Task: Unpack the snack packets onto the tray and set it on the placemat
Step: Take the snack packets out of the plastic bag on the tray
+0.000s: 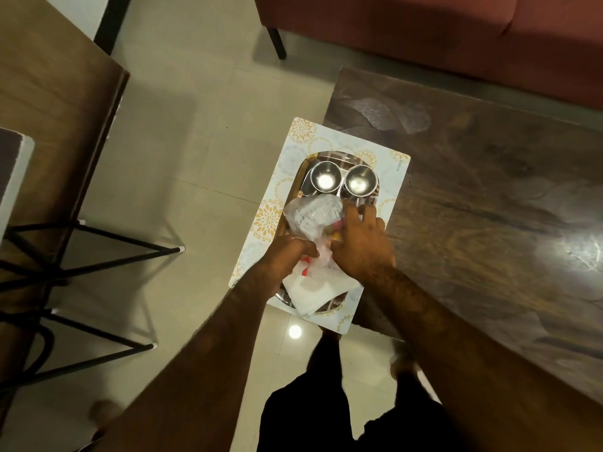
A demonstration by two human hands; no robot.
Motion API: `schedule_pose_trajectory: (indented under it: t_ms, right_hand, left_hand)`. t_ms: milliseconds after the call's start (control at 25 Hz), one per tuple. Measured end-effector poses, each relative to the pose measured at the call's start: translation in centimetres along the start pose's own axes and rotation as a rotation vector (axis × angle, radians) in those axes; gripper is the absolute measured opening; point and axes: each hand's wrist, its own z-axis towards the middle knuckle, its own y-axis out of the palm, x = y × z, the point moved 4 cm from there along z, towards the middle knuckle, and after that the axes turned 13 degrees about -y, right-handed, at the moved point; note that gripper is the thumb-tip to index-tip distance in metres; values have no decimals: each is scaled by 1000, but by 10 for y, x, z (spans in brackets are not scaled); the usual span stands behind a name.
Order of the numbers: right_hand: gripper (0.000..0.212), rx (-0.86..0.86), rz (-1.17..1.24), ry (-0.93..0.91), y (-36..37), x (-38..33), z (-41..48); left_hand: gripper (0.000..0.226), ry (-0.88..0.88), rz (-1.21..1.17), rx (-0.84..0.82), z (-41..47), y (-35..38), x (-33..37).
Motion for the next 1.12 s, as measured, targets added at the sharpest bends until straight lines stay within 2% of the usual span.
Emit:
schedule_pose_trajectory:
  t_ms: [160, 240, 360, 480, 600, 760, 880, 960, 1040, 1120]
  right_hand:
    - [74, 16, 10, 30, -6, 3, 1]
    - [69, 22, 22, 34, -13, 4, 0]
    - [65, 67, 82, 3, -28, 4, -11]
    - [55, 182, 167, -79, -45, -4, -34]
    - [63, 217, 226, -159, -59, -19, -61]
    - [77, 162, 169, -209, -69, -34, -80]
    - [62, 210, 237, -155, -81, -36, -80]
    - [50, 258, 275, -80, -91, -32, -77]
    - [44, 306, 286, -13, -101, -24, -73]
    - [44, 349, 293, 54, -109, -16, -72]
  left_hand:
    - [37, 66, -165, -117, -5, 2, 4]
    - [42, 103, -103, -61, -5, 2, 5]
    - [36, 159, -105, 43, -13, 1, 11]
    - [22, 183, -217, 76, -27, 0, 19]
    - [26, 206, -280, 68, -44, 0, 27]
    - [36, 302, -189, 125, -71, -4, 38]
    - [50, 389, -111, 195, -88, -7, 47]
    - [49, 451, -93, 219, -100, -12, 51]
    - [45, 492, -50, 172, -113, -21, 53]
    - [62, 566, 184, 221, -123, -31, 52]
